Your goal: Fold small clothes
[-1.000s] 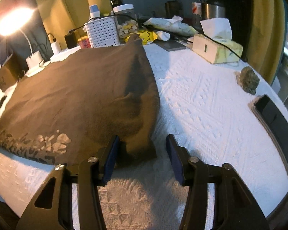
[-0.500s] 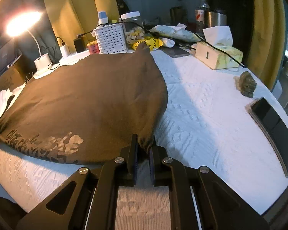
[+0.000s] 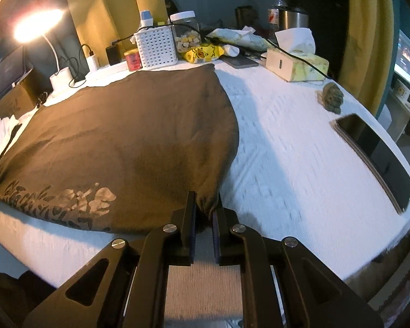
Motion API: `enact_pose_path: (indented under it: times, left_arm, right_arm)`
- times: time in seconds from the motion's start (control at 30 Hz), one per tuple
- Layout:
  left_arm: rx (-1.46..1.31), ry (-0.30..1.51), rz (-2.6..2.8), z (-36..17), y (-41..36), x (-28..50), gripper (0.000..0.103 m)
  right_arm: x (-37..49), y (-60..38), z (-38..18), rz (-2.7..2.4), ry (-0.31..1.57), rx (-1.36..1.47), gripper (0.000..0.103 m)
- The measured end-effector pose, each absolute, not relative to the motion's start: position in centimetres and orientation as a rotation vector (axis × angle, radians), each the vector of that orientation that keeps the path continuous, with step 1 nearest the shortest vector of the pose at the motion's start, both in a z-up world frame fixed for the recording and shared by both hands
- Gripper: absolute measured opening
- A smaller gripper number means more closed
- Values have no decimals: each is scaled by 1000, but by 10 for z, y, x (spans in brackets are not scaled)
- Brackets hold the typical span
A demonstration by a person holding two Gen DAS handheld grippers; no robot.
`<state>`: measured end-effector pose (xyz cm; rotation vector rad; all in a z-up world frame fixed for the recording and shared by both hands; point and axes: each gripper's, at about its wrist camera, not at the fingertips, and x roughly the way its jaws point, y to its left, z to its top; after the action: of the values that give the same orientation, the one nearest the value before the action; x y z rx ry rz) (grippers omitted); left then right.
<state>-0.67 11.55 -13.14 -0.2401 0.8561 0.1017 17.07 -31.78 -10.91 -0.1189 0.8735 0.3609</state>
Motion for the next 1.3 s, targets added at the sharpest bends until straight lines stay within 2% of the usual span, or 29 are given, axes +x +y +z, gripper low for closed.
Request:
enact_pose_path:
  times: [0.53, 0.6, 0.73, 0.77, 0.8, 0.83, 0.87, 0.9, 0.97, 1.3]
  left_arm:
    - [-250, 862, 92, -140, 108, -28, 8]
    - [-251, 868, 95, -140, 109, -28, 11]
    - [-282, 878, 112, -138, 111, -30, 13]
    - [-272, 882, 121, -137, 110, -29, 18]
    - [-260, 888, 135, -136, 110, -28, 31]
    - [-248, 894, 157, -134, 110, -26, 39]
    - [-247, 889, 172, -131, 111, -24, 54]
    - [-255, 875, 174, -128, 113, -23, 64]
    - [-264, 856, 180, -120, 115, -20, 69]
    - [-228, 867, 219, -110, 127, 34, 70]
  right_arm:
    - [141, -329, -111, 340, 894, -107, 11]
    - [140, -333, -111, 349, 896, -89, 11]
    - [139, -337, -109, 361, 902, -90, 17]
    - [138, -338, -108, 358, 901, -95, 20]
    - [138, -340, -107, 351, 898, -99, 29]
    - [139, -342, -104, 340, 893, -101, 37]
    - [139, -345, -102, 335, 888, -101, 40]
    - [140, -348, -99, 333, 884, -99, 41]
    - [143, -352, -94, 328, 869, -92, 41]
    - [191, -361, -85, 316, 849, -58, 41]
